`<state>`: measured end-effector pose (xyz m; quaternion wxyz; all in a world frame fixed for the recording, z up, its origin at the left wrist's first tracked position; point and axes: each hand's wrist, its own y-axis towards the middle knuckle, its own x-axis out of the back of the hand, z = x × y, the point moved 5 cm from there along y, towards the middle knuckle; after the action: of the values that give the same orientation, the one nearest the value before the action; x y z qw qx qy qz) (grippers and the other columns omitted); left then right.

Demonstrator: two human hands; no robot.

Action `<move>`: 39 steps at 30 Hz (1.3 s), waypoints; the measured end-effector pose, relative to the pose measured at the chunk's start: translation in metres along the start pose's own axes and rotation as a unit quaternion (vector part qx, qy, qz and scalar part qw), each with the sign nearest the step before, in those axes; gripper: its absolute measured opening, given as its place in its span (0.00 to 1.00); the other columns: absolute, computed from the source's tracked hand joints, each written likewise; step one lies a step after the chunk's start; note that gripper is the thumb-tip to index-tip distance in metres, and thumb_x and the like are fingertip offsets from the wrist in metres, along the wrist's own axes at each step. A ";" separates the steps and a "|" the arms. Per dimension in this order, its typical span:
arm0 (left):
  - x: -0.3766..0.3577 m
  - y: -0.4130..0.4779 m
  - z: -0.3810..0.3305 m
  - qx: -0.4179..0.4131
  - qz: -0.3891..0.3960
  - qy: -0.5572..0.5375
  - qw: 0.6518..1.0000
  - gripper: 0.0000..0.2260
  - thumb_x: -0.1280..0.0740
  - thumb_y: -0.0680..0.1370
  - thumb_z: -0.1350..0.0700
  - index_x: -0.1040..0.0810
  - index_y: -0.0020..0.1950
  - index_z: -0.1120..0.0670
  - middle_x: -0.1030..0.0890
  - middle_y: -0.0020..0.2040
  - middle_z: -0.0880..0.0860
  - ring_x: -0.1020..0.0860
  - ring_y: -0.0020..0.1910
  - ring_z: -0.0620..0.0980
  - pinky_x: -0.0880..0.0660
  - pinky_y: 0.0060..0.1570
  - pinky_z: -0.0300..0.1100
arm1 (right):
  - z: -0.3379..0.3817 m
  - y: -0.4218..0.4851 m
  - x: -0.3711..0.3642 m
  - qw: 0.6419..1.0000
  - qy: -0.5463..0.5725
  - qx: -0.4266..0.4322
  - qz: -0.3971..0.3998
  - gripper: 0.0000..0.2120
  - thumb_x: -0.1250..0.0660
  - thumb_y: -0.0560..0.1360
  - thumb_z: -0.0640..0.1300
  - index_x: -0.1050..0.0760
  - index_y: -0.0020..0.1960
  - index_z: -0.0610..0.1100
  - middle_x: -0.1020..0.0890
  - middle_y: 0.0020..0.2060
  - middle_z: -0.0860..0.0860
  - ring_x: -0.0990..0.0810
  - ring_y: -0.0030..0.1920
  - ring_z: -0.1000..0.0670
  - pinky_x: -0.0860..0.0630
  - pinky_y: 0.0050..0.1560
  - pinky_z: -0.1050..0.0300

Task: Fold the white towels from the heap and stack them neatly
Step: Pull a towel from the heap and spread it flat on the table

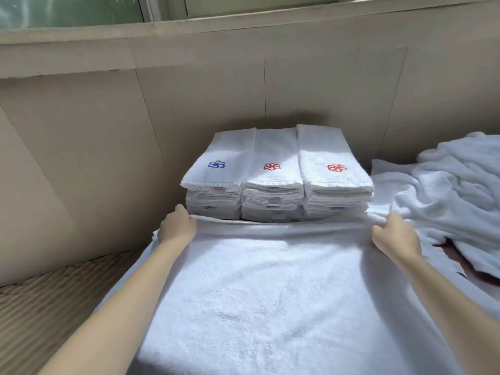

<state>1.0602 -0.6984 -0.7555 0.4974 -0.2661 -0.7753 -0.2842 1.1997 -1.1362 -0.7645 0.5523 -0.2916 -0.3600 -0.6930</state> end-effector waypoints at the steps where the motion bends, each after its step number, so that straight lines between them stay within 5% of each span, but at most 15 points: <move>1: 0.010 0.001 0.001 -0.007 -0.022 -0.037 0.999 0.04 0.45 0.80 0.60 0.33 0.52 0.60 0.24 0.49 0.60 0.27 0.45 0.59 0.33 0.42 0.47 | 0.004 0.000 0.007 0.999 0.031 0.013 -0.042 0.07 0.41 0.72 0.35 0.34 0.50 0.38 0.23 0.42 0.35 0.24 0.49 0.34 0.37 0.41 0.50; 6: 0.056 -0.004 0.011 -0.049 -0.135 -0.234 0.962 0.04 0.43 0.78 0.64 0.34 0.51 0.58 0.28 0.46 0.56 0.31 0.46 0.56 0.39 0.41 0.44 | 0.022 -0.007 0.049 0.954 0.210 0.069 -0.202 0.12 0.44 0.70 0.38 0.33 0.52 0.37 0.29 0.36 0.41 0.30 0.38 0.41 0.39 0.39 0.53; 10: 0.038 -0.037 0.042 0.023 -0.069 -0.326 0.943 0.05 0.39 0.73 0.62 0.31 0.46 0.52 0.26 0.42 0.52 0.28 0.42 0.55 0.34 0.34 0.43 | -0.007 -0.029 0.037 0.955 0.260 -0.007 -0.145 0.13 0.44 0.65 0.38 0.30 0.48 0.39 0.26 0.39 0.41 0.28 0.42 0.40 0.36 0.43 0.52; 13: 0.011 -0.077 0.068 0.084 -0.023 -0.404 0.911 0.03 0.36 0.68 0.56 0.29 0.39 0.54 0.24 0.38 0.54 0.25 0.40 0.55 0.25 0.45 0.50 | -0.051 -0.050 0.018 0.959 0.229 -0.139 -0.091 0.09 0.40 0.71 0.30 0.24 0.48 0.35 0.21 0.48 0.33 0.25 0.52 0.34 0.31 0.52 0.47; 16: 0.000 -0.090 0.085 0.147 -0.049 -0.409 0.899 0.09 0.35 0.75 0.54 0.29 0.36 0.55 0.24 0.37 0.54 0.23 0.42 0.57 0.22 0.52 0.58 | -0.063 -0.068 0.015 0.958 0.222 -0.164 -0.077 0.10 0.42 0.74 0.35 0.26 0.53 0.35 0.23 0.53 0.32 0.26 0.56 0.34 0.32 0.55 0.46; 19: 0.002 -0.094 0.082 0.180 -0.058 -0.407 0.894 0.02 0.36 0.75 0.63 0.24 0.44 0.57 0.21 0.44 0.57 0.20 0.48 0.62 0.23 0.53 0.56 | -0.044 -0.084 0.018 0.983 0.164 -0.073 -0.034 0.20 0.44 0.71 0.42 0.29 0.62 0.40 0.27 0.60 0.33 0.29 0.61 0.35 0.34 0.59 0.46; 21: 0.003 -0.098 0.079 0.183 -0.070 -0.373 0.907 0.11 0.37 0.74 0.65 0.23 0.56 0.60 0.21 0.53 0.61 0.22 0.52 0.63 0.23 0.53 0.53 | -0.032 -0.096 0.011 0.998 0.039 0.044 -0.012 0.17 0.39 0.74 0.38 0.26 0.62 0.42 0.31 0.63 0.32 0.31 0.63 0.34 0.34 0.62 0.44; 24: 0.006 -0.105 0.073 0.172 -0.097 -0.336 0.921 0.21 0.37 0.75 0.67 0.29 0.68 0.62 0.26 0.65 0.63 0.27 0.63 0.63 0.31 0.63 0.51 | -0.019 -0.113 0.005 0.981 -0.088 0.169 -0.045 0.05 0.32 0.70 0.33 0.20 0.44 0.39 0.28 0.61 0.31 0.23 0.47 0.29 0.26 0.45 0.41; 27: 0.006 -0.105 0.069 0.155 -0.098 -0.303 0.935 0.26 0.40 0.76 0.69 0.38 0.75 0.62 0.38 0.74 0.62 0.36 0.71 0.62 0.40 0.69 0.49 | -0.013 -0.122 0.008 0.972 -0.087 0.212 -0.048 0.05 0.29 0.65 0.30 0.23 0.37 0.37 0.19 0.46 0.38 0.23 0.36 0.34 0.28 0.37 0.46; 31: 0.005 -0.108 0.070 0.162 -0.088 -0.206 0.961 0.27 0.40 0.77 0.64 0.42 0.76 0.63 0.38 0.73 0.60 0.35 0.68 0.62 0.39 0.68 0.51 | -0.016 -0.120 0.012 0.975 -0.070 0.202 -0.053 0.13 0.30 0.63 0.29 0.33 0.33 0.41 0.23 0.34 0.40 0.26 0.37 0.37 0.31 0.36 0.49; 34: 0.005 -0.110 0.070 0.202 -0.074 -0.150 0.965 0.28 0.40 0.78 0.58 0.44 0.76 0.64 0.41 0.75 0.61 0.39 0.71 0.60 0.45 0.71 0.50 | -0.010 -0.126 0.018 0.959 -0.093 0.240 -0.119 0.08 0.33 0.60 0.31 0.32 0.29 0.37 0.27 0.29 0.39 0.27 0.32 0.37 0.31 0.31 0.48; 39: 0.004 -0.109 0.068 0.202 -0.056 -0.094 0.973 0.17 0.41 0.79 0.57 0.30 0.63 0.67 0.59 0.77 0.66 0.53 0.76 0.64 0.47 0.74 0.53 | -0.007 -0.133 0.025 0.933 -0.075 0.292 -0.196 0.05 0.39 0.55 0.37 0.29 0.23 0.35 0.27 0.28 0.42 0.29 0.31 0.39 0.30 0.32 0.48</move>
<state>0.9414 -0.7259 -0.7942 0.4492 -0.1418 -0.8734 -0.1234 1.0646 -1.1383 -0.7723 0.4375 -0.0924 -0.6370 -0.6279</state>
